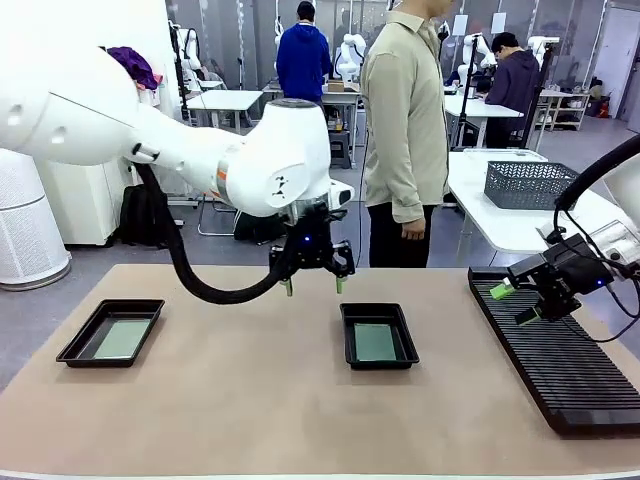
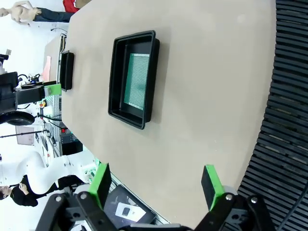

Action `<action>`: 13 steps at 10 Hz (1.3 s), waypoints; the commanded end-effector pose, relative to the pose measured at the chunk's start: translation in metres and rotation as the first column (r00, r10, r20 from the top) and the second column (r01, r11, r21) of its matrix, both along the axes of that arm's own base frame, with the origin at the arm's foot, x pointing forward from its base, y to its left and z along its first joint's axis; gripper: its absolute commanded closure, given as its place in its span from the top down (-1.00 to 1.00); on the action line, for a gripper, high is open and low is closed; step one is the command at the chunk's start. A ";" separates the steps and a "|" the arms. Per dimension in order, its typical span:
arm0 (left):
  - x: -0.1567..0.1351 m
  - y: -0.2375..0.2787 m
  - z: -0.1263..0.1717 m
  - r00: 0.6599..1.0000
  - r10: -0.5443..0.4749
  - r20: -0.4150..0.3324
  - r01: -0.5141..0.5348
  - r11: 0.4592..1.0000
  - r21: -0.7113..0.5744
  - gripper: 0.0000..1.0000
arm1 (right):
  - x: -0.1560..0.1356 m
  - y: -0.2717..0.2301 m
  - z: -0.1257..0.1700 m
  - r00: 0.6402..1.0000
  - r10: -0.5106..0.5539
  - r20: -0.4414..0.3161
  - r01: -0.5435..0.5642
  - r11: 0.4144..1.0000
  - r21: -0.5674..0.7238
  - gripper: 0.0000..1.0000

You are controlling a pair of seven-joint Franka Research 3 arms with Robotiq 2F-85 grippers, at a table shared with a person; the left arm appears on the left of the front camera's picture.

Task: Inspect and transfer BCBs to ESD trays.
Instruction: Pick up the ESD tray and place it on the left side of the table.

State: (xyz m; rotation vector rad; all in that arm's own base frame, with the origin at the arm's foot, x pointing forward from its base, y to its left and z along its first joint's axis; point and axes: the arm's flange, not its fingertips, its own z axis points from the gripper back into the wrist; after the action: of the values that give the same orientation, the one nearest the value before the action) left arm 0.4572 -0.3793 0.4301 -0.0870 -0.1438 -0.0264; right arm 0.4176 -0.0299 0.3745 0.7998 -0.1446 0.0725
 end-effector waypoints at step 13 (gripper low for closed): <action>0.038 -0.063 -0.102 1.000 0.016 -0.014 -0.015 0.997 0.070 1.00 | 0.000 0.000 0.000 1.000 -0.016 -0.002 0.016 1.000 -0.006 1.00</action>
State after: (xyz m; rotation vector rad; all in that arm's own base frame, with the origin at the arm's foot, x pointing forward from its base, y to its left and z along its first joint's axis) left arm 0.4961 -0.4414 0.3315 -0.0362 -0.0903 -0.0396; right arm 0.4177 -0.0299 0.3747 0.7991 -0.1451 0.0726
